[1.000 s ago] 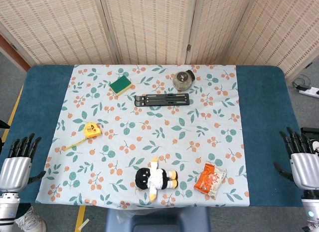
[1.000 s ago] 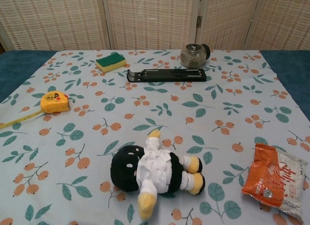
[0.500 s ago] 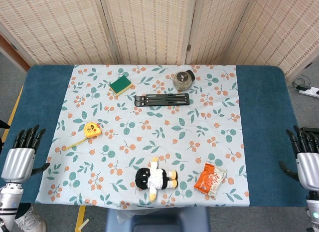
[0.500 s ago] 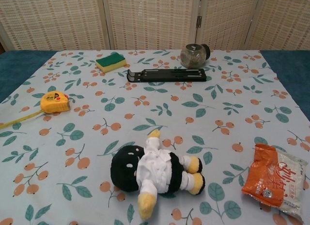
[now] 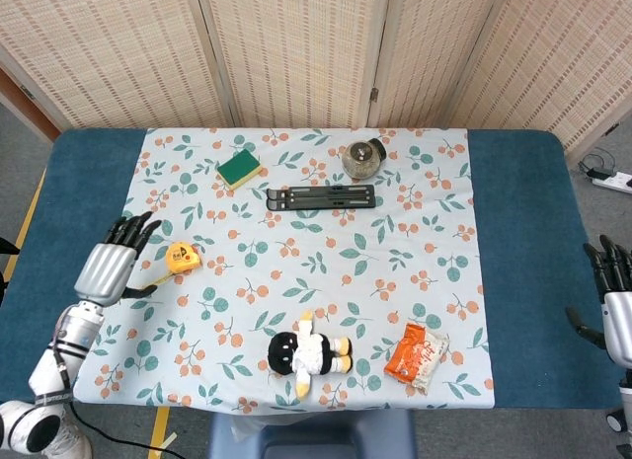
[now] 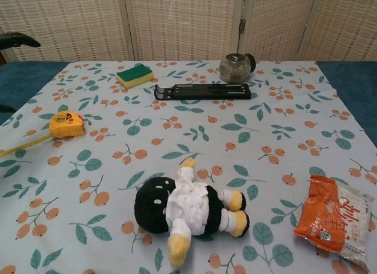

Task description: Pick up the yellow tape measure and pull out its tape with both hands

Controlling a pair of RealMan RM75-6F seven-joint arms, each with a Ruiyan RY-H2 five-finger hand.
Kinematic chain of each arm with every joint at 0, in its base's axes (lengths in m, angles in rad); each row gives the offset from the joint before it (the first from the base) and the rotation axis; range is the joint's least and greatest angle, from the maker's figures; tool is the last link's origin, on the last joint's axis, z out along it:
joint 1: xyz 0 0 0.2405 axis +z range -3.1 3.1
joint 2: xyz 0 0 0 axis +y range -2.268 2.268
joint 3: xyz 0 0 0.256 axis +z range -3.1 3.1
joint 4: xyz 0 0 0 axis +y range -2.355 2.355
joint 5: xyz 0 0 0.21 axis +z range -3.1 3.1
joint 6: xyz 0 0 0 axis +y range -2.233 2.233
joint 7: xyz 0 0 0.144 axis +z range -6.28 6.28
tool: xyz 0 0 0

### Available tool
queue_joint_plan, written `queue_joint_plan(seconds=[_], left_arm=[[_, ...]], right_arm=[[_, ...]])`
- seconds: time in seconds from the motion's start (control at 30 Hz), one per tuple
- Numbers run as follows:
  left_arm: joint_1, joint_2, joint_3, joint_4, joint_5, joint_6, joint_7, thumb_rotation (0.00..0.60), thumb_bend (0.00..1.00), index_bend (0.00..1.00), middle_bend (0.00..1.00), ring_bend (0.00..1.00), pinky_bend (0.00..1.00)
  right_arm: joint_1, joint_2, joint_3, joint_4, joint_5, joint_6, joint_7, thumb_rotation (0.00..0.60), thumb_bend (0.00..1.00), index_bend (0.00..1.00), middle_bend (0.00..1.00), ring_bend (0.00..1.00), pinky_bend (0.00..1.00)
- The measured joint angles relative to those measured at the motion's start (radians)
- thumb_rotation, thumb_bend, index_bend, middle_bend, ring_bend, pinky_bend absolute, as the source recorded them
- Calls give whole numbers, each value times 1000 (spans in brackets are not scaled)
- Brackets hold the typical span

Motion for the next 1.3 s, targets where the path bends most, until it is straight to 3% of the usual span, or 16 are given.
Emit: queue_joint_plan(seconds=[0.33,0.93,1.3], left_arm=[[-131,-140,-12,157,-59,-141,-3,600,178,0,0,16,0],[-233,-349,13,483,-118,-247,-25,600,178,11,0,12,0],[-268,-417,3,681,-178,-327,-50,600,178,46,0,20,0]], right_arm=[[-7,6,1,-1,16,2,3,600,308,0,27,52,0],[-9,6,1,-16,19,3,-9,600,308,0,22,54,0],[-22,4,-4,-16,32,9,-4,600,307,0,22,57,0]])
